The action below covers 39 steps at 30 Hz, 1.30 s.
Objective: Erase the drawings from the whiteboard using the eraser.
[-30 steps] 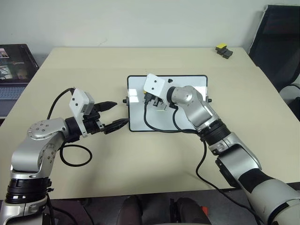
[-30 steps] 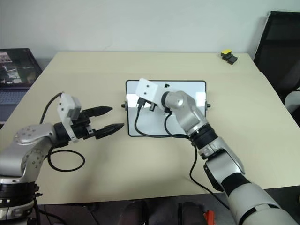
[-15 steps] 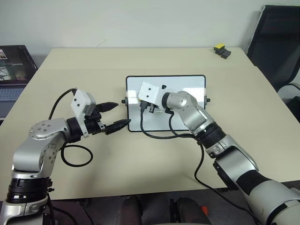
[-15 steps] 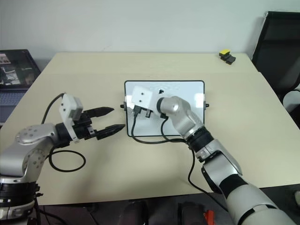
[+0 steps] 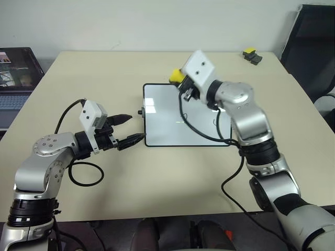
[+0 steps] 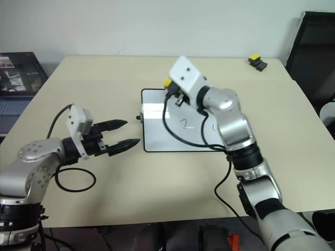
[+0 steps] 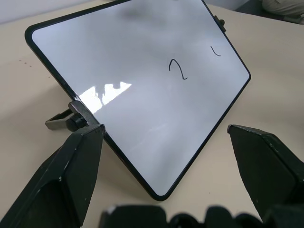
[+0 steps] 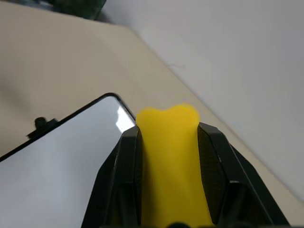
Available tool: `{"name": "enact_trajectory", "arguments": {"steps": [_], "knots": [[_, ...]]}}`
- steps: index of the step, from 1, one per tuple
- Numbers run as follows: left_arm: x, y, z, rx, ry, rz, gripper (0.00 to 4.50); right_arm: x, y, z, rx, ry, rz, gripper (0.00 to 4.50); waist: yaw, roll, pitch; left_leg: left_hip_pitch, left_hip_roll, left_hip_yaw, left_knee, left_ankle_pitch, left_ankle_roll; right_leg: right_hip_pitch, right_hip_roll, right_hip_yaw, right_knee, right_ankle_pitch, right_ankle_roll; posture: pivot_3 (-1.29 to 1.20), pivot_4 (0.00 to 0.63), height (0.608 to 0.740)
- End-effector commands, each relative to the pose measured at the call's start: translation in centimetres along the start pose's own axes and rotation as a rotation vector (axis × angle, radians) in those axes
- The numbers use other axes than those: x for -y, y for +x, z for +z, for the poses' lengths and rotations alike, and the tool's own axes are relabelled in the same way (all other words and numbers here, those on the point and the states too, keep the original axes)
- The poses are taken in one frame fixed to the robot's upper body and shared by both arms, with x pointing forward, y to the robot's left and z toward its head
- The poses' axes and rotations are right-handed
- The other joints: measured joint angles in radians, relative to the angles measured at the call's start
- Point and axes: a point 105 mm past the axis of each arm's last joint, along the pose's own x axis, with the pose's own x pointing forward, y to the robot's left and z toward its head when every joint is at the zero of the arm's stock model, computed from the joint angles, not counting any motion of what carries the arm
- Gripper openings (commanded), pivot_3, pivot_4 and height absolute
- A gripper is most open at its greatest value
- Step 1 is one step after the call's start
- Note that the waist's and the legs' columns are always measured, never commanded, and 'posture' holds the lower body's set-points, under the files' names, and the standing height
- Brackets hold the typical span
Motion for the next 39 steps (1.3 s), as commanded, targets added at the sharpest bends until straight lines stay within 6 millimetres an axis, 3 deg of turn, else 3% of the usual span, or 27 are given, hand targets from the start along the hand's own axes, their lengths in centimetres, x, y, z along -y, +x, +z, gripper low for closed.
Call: {"name": "enact_trajectory", "arguments": {"steps": [1,12,23,29,39], "knots": [[0.2,0.0,1.2,0.040,0.042,-0.010,4.50,0.7,-2.0,1.0,0.039,0.014,-0.052,1.28,0.000,0.000,0.000,0.000,0.000,0.000,0.000,0.000,0.000,0.000,0.000,0.000,0.000,0.000,0.000,0.00,0.150,0.740],[0.9,0.1,2.0,0.051,0.068,-0.042,4.50,-0.7,-7.9,-3.9,-0.123,0.086,-0.103,1.28,0.002,0.000,0.000,0.000,-0.001,0.000,0.000,0.000,0.000,0.000,0.004,0.001,0.000,0.000,0.000,0.00,0.150,0.740],[0.3,0.4,2.4,0.052,0.084,-0.049,4.50,-3.4,-8.9,-5.9,-0.192,0.086,-0.101,1.28,0.002,-0.001,0.000,0.000,-0.001,0.000,0.000,0.000,0.000,0.001,0.005,0.001,0.000,0.000,0.000,0.00,0.150,0.740],[0.1,0.4,2.4,0.042,0.088,-0.056,4.50,-5.8,-9.2,-6.1,-0.199,0.108,-0.066,1.27,0.002,-0.001,0.000,0.000,-0.001,-0.001,0.000,0.000,0.000,0.000,0.005,0.001,0.000,0.000,0.000,0.00,0.150,0.740],[-0.1,0.9,2.5,0.037,0.099,-0.079,4.50,-6.6,-10.5,-6.5,-0.232,0.118,-0.082,1.27,0.004,-0.001,0.000,0.000,-0.001,-0.001,0.001,0.000,0.000,0.001,0.006,0.001,0.000,0.000,0.000,0.00,0.150,0.740]]}}
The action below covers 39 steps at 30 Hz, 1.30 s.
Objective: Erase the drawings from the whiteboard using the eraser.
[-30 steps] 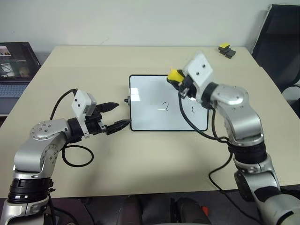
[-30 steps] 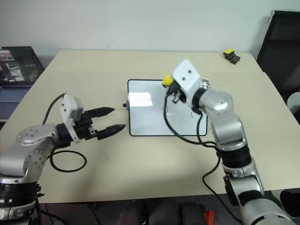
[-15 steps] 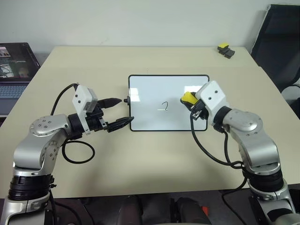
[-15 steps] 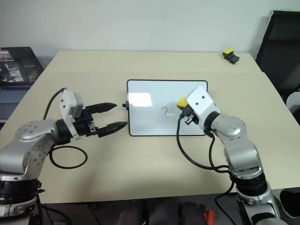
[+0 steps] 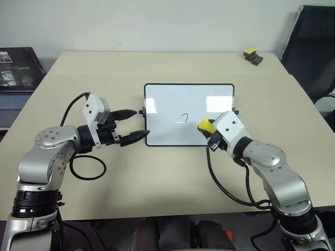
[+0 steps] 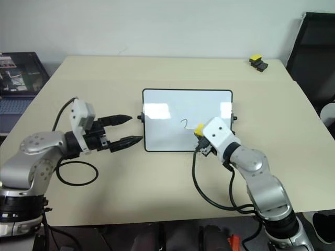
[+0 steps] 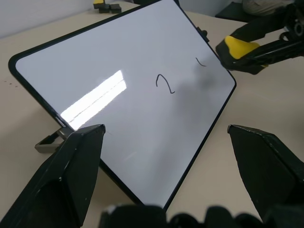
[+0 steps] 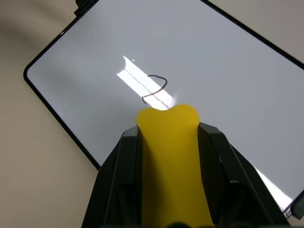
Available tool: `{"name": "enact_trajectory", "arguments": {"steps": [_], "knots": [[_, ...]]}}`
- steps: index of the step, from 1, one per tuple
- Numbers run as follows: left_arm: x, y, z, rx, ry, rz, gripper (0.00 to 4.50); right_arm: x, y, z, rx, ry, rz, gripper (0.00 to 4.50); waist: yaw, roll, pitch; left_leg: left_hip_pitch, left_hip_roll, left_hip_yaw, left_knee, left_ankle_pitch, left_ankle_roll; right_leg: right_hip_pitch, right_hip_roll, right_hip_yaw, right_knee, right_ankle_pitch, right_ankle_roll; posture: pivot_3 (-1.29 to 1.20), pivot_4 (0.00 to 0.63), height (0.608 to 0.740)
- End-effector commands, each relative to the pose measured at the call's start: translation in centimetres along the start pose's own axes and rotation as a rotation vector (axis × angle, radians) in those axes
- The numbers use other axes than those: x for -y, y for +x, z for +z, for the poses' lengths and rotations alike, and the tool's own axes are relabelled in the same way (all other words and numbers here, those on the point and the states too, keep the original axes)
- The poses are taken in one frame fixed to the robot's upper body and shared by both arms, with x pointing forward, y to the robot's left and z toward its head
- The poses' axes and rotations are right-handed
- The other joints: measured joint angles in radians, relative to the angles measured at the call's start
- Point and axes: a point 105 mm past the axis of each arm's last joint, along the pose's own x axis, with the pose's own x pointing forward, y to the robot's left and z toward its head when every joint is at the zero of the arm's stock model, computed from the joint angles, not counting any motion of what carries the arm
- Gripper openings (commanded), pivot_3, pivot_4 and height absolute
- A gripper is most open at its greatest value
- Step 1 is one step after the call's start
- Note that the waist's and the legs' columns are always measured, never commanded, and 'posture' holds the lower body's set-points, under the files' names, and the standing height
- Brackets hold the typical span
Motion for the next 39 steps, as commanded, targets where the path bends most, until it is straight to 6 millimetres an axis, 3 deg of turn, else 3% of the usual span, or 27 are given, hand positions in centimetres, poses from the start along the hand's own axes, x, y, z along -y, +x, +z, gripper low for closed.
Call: {"name": "enact_trajectory", "arguments": {"steps": [1,14,23,33,39], "knots": [[0.0,0.1,1.1,0.017,0.055,-0.013,4.50,0.5,-0.9,1.2,0.042,-0.025,-0.033,1.27,-0.001,0.000,0.000,0.000,0.000,0.000,0.000,0.000,0.000,0.000,0.000,0.000,0.000,0.000,0.000,0.00,0.150,0.740],[0.8,0.9,1.4,0.008,0.083,-0.087,4.50,1.6,-2.3,0.3,0.001,-0.031,-0.071,1.27,0.000,0.000,0.000,0.000,0.000,0.000,0.000,0.000,0.000,0.000,0.000,0.000,0.000,0.000,0.000,0.00,0.150,0.740],[0.4,1.5,1.8,0.010,0.092,-0.107,4.50,1.9,-2.7,0.7,0.001,-0.046,-0.070,1.27,-0.001,0.000,0.000,0.000,0.000,0.000,0.001,0.000,0.000,0.000,0.001,0.000,0.001,0.000,0.000,0.00,0.150,0.740],[0.1,1.9,1.9,0.015,0.093,-0.112,4.50,2.3,-0.2,2.5,0.060,-0.103,-0.077,1.27,-0.001,0.000,0.000,0.000,0.000,0.000,0.001,0.000,0.000,0.000,0.001,0.000,0.001,0.000,0.000,0.00,0.150,0.740],[0.3,2.1,1.8,0.005,0.088,-0.138,4.50,2.5,3.7,4.7,0.115,-0.172,-0.071,1.27,-0.004,0.000,0.000,0.000,0.000,0.000,0.002,0.000,0.000,0.000,0.002,0.000,0.002,0.000,0.000,0.00,0.150,0.740]]}}
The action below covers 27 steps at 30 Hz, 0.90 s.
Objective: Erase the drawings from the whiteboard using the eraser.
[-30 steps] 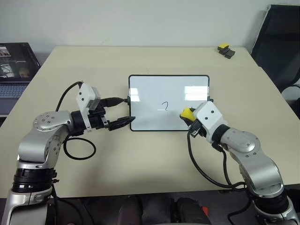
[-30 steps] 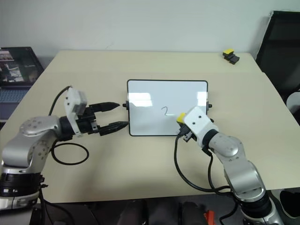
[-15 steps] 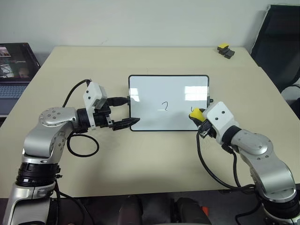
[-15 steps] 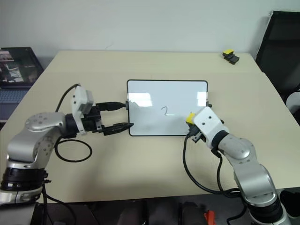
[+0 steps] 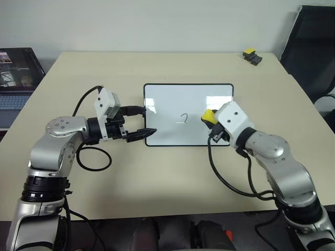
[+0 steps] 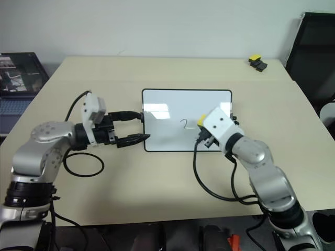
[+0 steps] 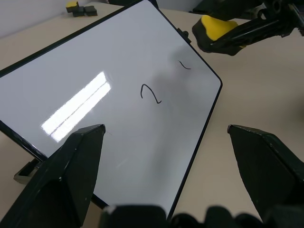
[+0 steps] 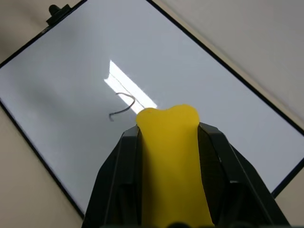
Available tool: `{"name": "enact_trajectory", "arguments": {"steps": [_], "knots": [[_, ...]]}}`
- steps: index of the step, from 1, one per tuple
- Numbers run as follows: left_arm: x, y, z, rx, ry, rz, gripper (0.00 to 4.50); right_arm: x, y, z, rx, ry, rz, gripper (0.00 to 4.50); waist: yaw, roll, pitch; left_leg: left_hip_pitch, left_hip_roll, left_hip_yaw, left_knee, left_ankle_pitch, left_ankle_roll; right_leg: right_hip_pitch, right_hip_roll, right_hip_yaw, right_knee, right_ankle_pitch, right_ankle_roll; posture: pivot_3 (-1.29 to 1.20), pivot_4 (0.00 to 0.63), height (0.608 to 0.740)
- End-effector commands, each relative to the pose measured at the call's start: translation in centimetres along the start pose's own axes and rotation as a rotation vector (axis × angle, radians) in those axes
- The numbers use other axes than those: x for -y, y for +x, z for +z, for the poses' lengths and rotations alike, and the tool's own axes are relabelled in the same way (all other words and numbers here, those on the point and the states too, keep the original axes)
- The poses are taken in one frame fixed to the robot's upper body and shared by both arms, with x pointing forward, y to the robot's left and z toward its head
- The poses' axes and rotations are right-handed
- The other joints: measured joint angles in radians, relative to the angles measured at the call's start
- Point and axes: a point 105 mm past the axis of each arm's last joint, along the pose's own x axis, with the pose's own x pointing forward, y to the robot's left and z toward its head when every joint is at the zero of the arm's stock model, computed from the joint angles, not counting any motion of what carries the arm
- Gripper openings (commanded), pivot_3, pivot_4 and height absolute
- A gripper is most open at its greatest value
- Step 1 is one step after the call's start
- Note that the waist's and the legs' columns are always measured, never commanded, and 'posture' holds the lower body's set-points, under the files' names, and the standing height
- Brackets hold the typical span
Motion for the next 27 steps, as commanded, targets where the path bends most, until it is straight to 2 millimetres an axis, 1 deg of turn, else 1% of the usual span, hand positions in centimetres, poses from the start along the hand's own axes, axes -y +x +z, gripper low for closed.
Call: {"name": "enact_trajectory", "arguments": {"steps": [1,5,8,17,19,24,27], "knots": [[0.0,0.0,0.9,0.012,0.041,-0.022,4.50,0.3,1.7,2.0,0.069,-0.070,-0.018,1.27,0.000,0.000,0.000,0.000,0.000,0.000,0.000,0.000,0.000,0.000,0.000,0.000,0.000,0.000,0.000,0.00,0.150,0.740],[0.4,0.0,0.7,-0.001,0.044,-0.065,4.50,-0.1,3.7,2.6,0.086,-0.115,-0.011,1.27,0.003,0.000,0.000,0.000,0.000,0.000,0.000,0.000,0.000,0.000,0.000,0.000,-0.001,0.000,0.000,0.00,0.150,0.740],[0.0,-0.2,0.4,-0.017,0.043,-0.065,4.50,-0.3,4.7,2.9,0.101,-0.139,-0.009,1.27,0.003,0.000,0.000,0.000,0.000,0.001,0.000,0.000,0.000,0.000,0.000,0.000,-0.001,0.000,0.000,0.00,0.150,0.740],[-0.5,-0.7,-0.5,-0.068,0.062,-0.098,4.50,-0.5,6.2,2.5,0.108,-0.182,-0.001,1.27,0.003,0.000,0.000,0.000,0.001,0.000,0.000,0.000,0.000,0.000,0.000,0.000,0.000,0.000,0.000,0.00,0.150,0.740],[-0.7,-0.7,-0.5,-0.069,0.064,-0.096,4.50,-0.6,6.6,2.1,0.105,-0.187,0.006,1.27,0.003,0.000,0.000,0.000,0.001,0.000,0.000,0.000,0.000,0.000,0.000,0.000,0.000,0.000,0.000,0.00,0.150,0.740],[-0.7,-0.6,-0.4,-0.069,0.074,-0.104,4.50,-1.6,7.6,0.1,0.084,-0.171,0.039,1.27,0.002,0.000,0.000,0.000,0.001,0.000,0.001,0.000,0.000,0.000,0.000,0.000,0.000,0.000,0.000,0.00,0.150,0.740],[-0.5,-0.7,-0.5,-0.071,0.077,-0.104,4.50,-2.6,7.8,-2.3,0.038,-0.142,0.078,1.27,0.001,0.000,0.000,0.000,0.001,0.000,0.001,0.000,0.000,0.000,0.000,0.000,0.000,0.000,0.000,0.00,0.150,0.740]]}}
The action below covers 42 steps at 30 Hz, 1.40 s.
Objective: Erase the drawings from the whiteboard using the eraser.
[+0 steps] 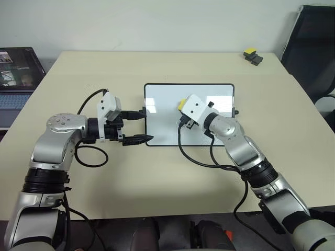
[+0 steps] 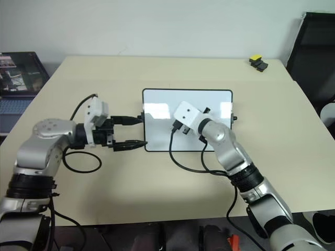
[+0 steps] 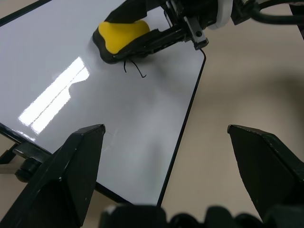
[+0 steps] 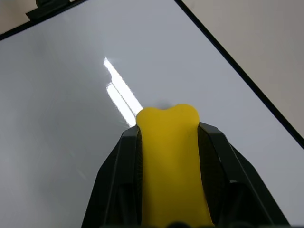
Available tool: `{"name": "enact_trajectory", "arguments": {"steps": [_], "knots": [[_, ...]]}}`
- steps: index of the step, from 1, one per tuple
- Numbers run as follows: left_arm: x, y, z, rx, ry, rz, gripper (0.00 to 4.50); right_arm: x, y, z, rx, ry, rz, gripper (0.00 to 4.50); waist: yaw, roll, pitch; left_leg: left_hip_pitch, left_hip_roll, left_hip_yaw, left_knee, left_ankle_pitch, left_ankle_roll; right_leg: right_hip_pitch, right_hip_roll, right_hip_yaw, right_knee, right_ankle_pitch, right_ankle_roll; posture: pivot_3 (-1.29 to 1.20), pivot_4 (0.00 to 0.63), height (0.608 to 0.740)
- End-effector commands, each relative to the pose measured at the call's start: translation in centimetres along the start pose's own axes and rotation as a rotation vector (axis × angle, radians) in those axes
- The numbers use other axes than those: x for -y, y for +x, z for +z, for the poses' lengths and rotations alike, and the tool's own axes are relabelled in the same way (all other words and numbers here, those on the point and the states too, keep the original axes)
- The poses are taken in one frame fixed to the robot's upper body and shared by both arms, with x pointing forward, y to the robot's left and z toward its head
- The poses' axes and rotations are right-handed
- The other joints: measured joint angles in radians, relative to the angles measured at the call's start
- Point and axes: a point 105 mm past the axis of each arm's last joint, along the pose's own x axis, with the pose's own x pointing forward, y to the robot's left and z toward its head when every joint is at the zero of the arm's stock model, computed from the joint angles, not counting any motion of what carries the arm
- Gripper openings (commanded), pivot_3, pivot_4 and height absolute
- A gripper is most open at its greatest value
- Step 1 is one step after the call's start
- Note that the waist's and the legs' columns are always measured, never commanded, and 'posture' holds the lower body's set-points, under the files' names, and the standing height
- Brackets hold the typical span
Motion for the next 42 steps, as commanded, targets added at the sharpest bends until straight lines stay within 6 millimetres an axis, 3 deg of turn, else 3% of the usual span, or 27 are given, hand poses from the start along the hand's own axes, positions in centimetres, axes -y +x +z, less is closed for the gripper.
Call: {"name": "enact_trajectory", "arguments": {"steps": [1,9,15,21,26,30,39,42], "knots": [[0.1,-0.3,1.0,0.006,0.060,-0.002,4.50,-1.0,0.0,-2.1,-0.032,0.019,0.027,1.27,-0.001,0.000,0.000,0.000,0.000,0.000,0.000,0.000,0.000,0.000,0.000,0.000,0.000,0.000,0.000,0.00,0.150,0.740],[0.5,-0.4,1.1,0.005,0.060,-0.006,4.50,-3.8,-1.3,-6.6,-0.147,0.055,0.115,1.27,0.000,-0.002,-0.002,0.004,0.000,-0.001,0.003,0.000,0.000,0.004,0.000,0.000,0.005,0.000,0.000,0.00,0.150,0.740],[0.4,-0.1,1.2,0.012,0.061,-0.007,4.50,-4.8,-1.6,-7.2,-0.168,0.057,0.151,1.27,-0.001,-0.002,-0.002,0.019,0.000,-0.001,0.003,0.002,0.002,0.018,0.000,0.000,0.007,0.000,0.000,0.00,0.150,0.740],[0.3,-0.1,1.3,0.013,0.060,-0.006,4.50,-0.8,-0.3,-5.3,-0.120,0.032,0.016,1.27,-0.001,-0.002,-0.001,0.018,0.000,-0.001,0.003,0.002,0.003,0.016,0.000,0.000,0.007,0.001,-0.001,0.00,0.150,0.740],[0.3,0.0,1.2,0.012,0.059,-0.002,4.50,2.4,0.3,-5.9,-0.147,0.017,-0.080,1.27,0.000,-0.002,-0.001,0.018,0.000,-0.001,0.002,0.002,0.003,0.016,0.000,0.001,0.007,0.001,-0.001,0.00,0.150,0.740],[0.2,-0.2,1.2,0.012,0.055,0.004,4.50,3.5,0.2,-5.8,-0.143,0.011,-0.107,1.27,0.001,-0.002,-0.002,0.018,0.000,-0.001,0.002,0.002,0.003,0.016,-0.001,0.001,0.006,0.001,-0.001,0.00,0.150,0.740],[0.3,-0.2,1.1,0.015,0.053,0.006,4.50,-1.6,-1.2,-8.5,-0.207,0.014,0.079,1.26,0.001,-0.006,-0.005,0.019,0.000,-0.002,0.002,0.002,0.003,0.017,-0.001,0.001,0.005,0.001,-0.001,0.00,0.150,0.740],[0.3,-0.1,1.1,0.017,0.052,0.005,4.50,-4.2,-1.7,-9.1,-0.225,0.016,0.158,1.26,-0.001,-0.007,-0.007,0.019,0.000,-0.002,0.002,0.002,0.003,0.018,-0.001,0.001,0.005,0.001,-0.001,0.00,0.150,0.740]]}}
